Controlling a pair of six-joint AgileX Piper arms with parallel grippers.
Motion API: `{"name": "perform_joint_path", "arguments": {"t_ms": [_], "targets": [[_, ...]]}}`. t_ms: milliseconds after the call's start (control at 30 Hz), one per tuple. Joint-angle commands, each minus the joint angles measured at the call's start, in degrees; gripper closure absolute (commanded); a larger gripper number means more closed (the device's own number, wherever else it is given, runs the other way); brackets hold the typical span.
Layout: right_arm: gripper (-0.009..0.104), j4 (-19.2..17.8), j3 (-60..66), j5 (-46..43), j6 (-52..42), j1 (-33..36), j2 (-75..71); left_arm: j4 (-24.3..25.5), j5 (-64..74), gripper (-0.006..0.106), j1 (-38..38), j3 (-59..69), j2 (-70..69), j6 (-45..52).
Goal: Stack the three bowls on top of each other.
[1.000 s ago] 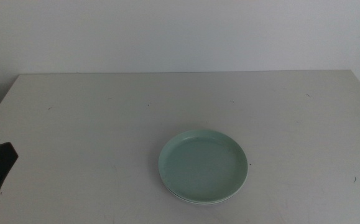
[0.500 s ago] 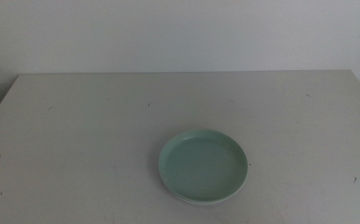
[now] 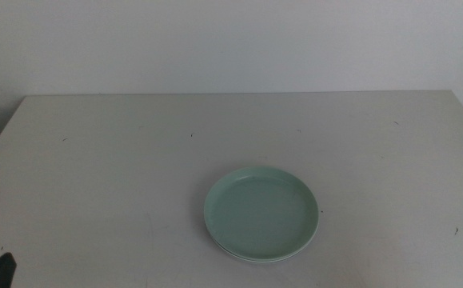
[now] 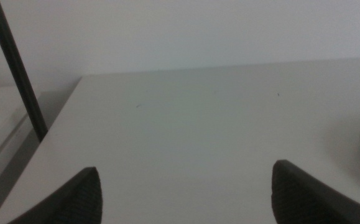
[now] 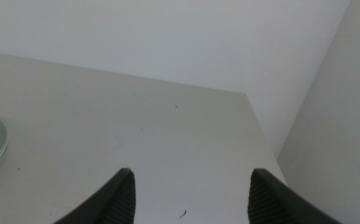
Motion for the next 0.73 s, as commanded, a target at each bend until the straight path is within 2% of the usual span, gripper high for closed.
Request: {"name": "perform_joint_path", "arguments": {"t_ms": [0,300,700], "targets": [[0.049,0.14,1.11,-4.76,-0.46,-0.94,-1.92,-0.60,-5.56,-0.005,0.10,0.69,-1.11,-0.43],[0.049,0.00,8.82,-6.28,-0.46,-1.32,-1.81,-0.28,-8.88,-0.005,0.10,5.54,-1.17,-0.43],[0.049,0.04,9.09,-5.61,-0.42,-3.60,-1.77,-0.35,-8.88,-0.005,0.10,5.50,-0.88,-0.43]]}}
